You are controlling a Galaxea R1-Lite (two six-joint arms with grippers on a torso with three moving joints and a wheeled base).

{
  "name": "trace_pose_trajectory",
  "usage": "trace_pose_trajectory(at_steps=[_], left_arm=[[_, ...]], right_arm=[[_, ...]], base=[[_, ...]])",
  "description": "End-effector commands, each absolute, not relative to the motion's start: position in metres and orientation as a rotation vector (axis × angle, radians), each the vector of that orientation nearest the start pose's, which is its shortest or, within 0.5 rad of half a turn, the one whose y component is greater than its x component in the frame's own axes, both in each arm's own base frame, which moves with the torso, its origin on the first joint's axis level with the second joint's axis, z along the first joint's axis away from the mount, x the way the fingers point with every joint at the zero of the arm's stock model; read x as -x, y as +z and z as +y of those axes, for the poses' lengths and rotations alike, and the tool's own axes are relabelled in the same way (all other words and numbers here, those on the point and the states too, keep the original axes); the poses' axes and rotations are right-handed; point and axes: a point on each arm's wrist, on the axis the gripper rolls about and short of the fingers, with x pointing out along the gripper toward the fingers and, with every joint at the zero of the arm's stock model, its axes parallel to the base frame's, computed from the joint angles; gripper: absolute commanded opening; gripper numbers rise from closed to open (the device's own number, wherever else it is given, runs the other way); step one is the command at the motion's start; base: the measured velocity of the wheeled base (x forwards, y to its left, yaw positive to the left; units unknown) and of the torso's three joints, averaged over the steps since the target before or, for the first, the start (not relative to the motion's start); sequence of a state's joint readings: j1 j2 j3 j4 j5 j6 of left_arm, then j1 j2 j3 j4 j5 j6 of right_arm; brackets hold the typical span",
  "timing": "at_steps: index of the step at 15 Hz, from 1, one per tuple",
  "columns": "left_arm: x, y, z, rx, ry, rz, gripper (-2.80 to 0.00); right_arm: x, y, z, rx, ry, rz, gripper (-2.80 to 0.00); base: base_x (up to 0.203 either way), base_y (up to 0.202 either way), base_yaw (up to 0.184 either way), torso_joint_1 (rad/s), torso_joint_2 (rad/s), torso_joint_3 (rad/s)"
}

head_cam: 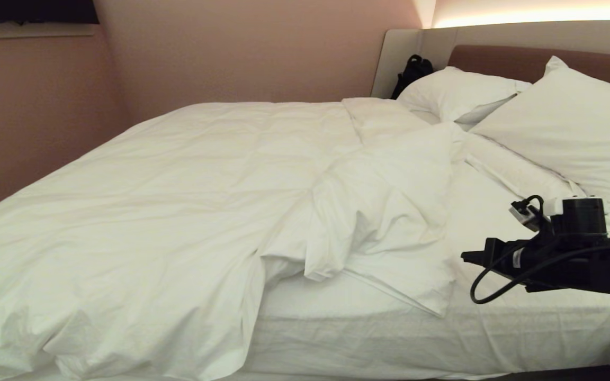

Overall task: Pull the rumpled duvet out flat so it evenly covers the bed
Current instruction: Hold the folded corner of the quilt

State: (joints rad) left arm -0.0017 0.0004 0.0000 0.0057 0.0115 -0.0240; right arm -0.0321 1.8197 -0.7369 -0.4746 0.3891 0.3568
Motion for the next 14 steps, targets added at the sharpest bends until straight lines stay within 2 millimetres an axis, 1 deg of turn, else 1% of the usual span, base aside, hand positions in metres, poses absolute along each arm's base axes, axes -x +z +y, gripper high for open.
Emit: trace_pose_trajectory(at_steps=[1, 2, 9, 14], left_arm=[[0.023, 0.075, 0.0, 0.025, 0.011, 0.006, -2.8], [0.023, 0.075, 0.0, 0.025, 0.011, 0.006, -2.8], [0.023, 0.075, 0.0, 0.025, 0.011, 0.006, -2.8], [0.023, 0.075, 0.0, 0.025, 0.011, 0.006, -2.8]], right_arm=[[-0.328, 0.084, -0.006, -0.499, 0.263, 0.713, -2.8], [-0.331, 0.083, -0.009, -0.5, 0.258, 0.704, 0.0], [-0.33, 0.064, -0.011, -0.49, 0.251, 0.753, 0.0], [-0.334, 0.063, -0.004, -0.478, 0.28, 0.755, 0.0]], base=[[0.0, 0.0, 0.0, 0.0, 0.0, 0.0], [0.0, 0.0, 0.0, 0.0, 0.0, 0.0], [0.0, 0.0, 0.0, 0.0, 0.0, 0.0], [0.0, 0.0, 0.0, 0.0, 0.0, 0.0]])
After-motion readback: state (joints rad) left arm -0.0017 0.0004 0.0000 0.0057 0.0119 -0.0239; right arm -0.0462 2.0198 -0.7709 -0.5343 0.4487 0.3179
